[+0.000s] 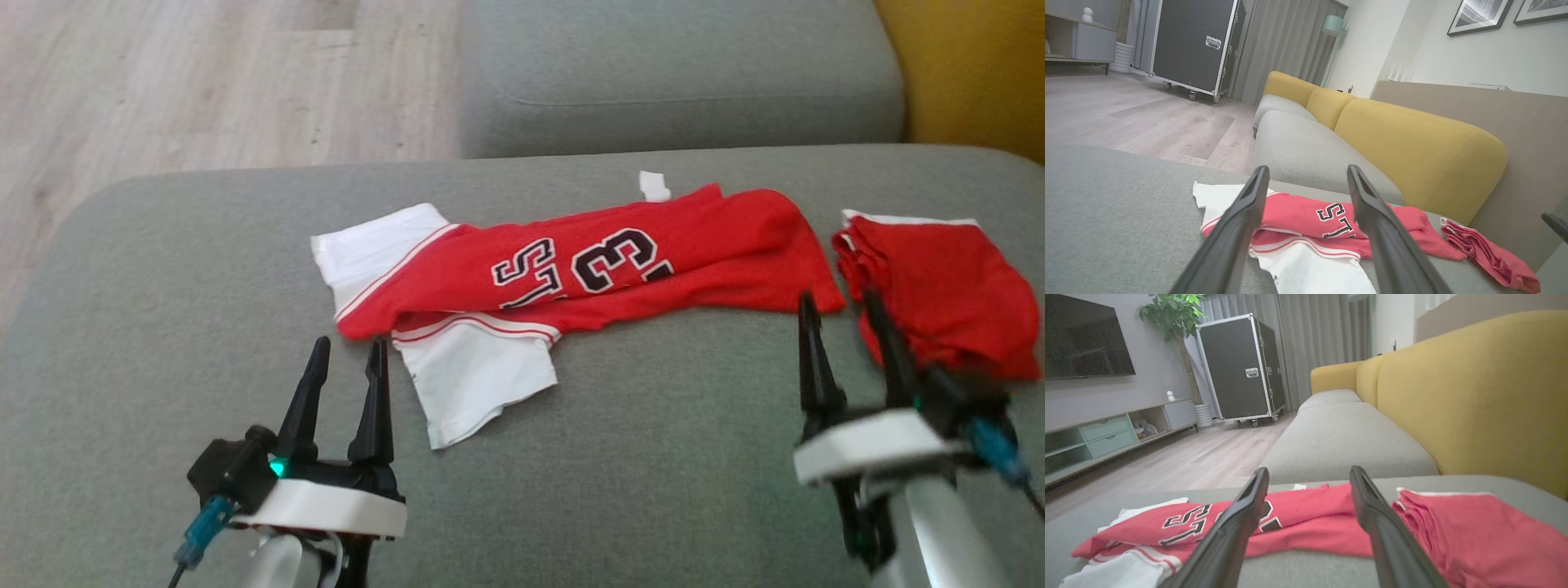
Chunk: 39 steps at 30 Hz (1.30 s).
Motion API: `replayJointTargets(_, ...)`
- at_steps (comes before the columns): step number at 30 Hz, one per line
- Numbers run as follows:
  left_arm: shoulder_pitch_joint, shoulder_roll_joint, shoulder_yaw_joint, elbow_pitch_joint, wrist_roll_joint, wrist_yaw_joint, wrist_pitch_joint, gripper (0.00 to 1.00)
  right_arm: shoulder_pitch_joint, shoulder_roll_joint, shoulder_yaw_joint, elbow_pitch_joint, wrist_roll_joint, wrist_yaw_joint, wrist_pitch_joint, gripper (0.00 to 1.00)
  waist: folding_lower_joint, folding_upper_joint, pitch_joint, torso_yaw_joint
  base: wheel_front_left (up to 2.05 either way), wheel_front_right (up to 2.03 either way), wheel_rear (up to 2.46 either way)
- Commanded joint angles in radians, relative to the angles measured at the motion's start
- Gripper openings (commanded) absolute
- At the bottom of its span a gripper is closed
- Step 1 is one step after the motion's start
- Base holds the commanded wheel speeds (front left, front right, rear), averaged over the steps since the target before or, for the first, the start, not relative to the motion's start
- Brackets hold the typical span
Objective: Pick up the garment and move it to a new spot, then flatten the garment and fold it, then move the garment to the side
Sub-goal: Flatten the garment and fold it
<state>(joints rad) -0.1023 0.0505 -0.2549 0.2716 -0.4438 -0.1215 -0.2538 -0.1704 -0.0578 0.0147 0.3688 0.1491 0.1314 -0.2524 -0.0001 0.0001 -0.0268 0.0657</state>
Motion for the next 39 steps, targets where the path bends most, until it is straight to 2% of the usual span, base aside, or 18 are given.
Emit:
replayJointTargets(1, -0.037, 0.000, 0.040, -0.029, -0.004, 0.009, -0.008, 1.00, -0.015, 0.007, 0.020, -0.065, 0.019, -0.001, -0.009, 1.00, 0.0001, -0.0001, 0.007, -0.014, 0.00, 0.00, 0.00)
replayJointTargets(10, -0.082, 0.008, 0.058, 0.009, 0.028, 0.005, -0.008, 1.00, 0.020, 0.007, 0.036, -0.159, 0.060, -0.001, -0.008, 1.00, 0.0001, -0.0001, 0.052, -0.050, 0.00, 0.00, 0.00)
replayJointTargets(12, -0.115, 0.030, 0.062, 0.039, 0.040, 0.007, 0.000, 1.00, 0.009, 0.007, 0.037, -0.168, 0.062, -0.001, -0.008, 1.00, 0.0001, -0.0001, 0.074, -0.061, 0.00, 0.00, 0.00)
replayJointTargets(15, -0.233, 0.093, 0.088, 0.081, 0.037, 0.009, 0.068, 1.00, -0.008, 0.007, 0.031, -0.183, 0.080, -0.001, -0.008, 1.00, 0.0001, -0.0001, 0.135, -0.076, 0.00, 0.00, 0.00)
replayJointTargets(19, -0.399, 0.192, 0.082, 0.140, 0.030, 0.001, 0.236, 1.00, -0.023, 0.007, 0.035, -0.191, 0.091, -0.001, -0.009, 1.00, 0.0001, -0.0001, 0.204, -0.095, 0.00, 0.00, 0.00)
replayJointTargets(21, -0.487, 0.242, 0.061, 0.184, 0.018, -0.004, 0.353, 1.00, -0.037, 0.007, 0.040, -0.193, 0.098, -0.001, -0.009, 1.00, 0.0001, -0.0001, 0.237, -0.109, 0.00, 0.00, 0.00)
replayJointTargets(24, -0.600, 0.304, 0.027, 0.260, -0.019, -0.008, 0.543, 1.00, -0.057, 0.007, 0.046, -0.197, 0.109, -0.001, -0.009, 1.00, 0.0001, -0.0001, 0.276, -0.131, 0.00, 0.00, 0.00)
replayJointTargets(28, -0.715, 0.369, -0.012, 0.338, -0.065, -0.009, 0.724, 1.00, -0.080, 0.008, 0.053, -0.204, 0.124, -0.001, -0.009, 1.00, 0.0001, -0.0001, 0.323, -0.163, 0.00, 0.00, 0.00)
replayJointTargets(32, -0.785, 0.402, -0.030, 0.410, -0.086, -0.009, 0.834, 1.00, -0.096, 0.008, 0.047, -0.223, 0.142, -0.001, -0.009, 1.00, 0.0001, -0.0001, 0.361, -0.184, 0.00, 0.00, 0.00)
replayJointTargets(39, -0.843, 0.427, -0.067, 0.509, -0.115, -0.009, 0.927, 1.00, -0.110, 0.008, 0.044, -0.251, 0.150, -0.001, -0.009, 1.00, 0.0001, -0.0001, 0.412, -0.211, 0.00, 0.00, 0.00)
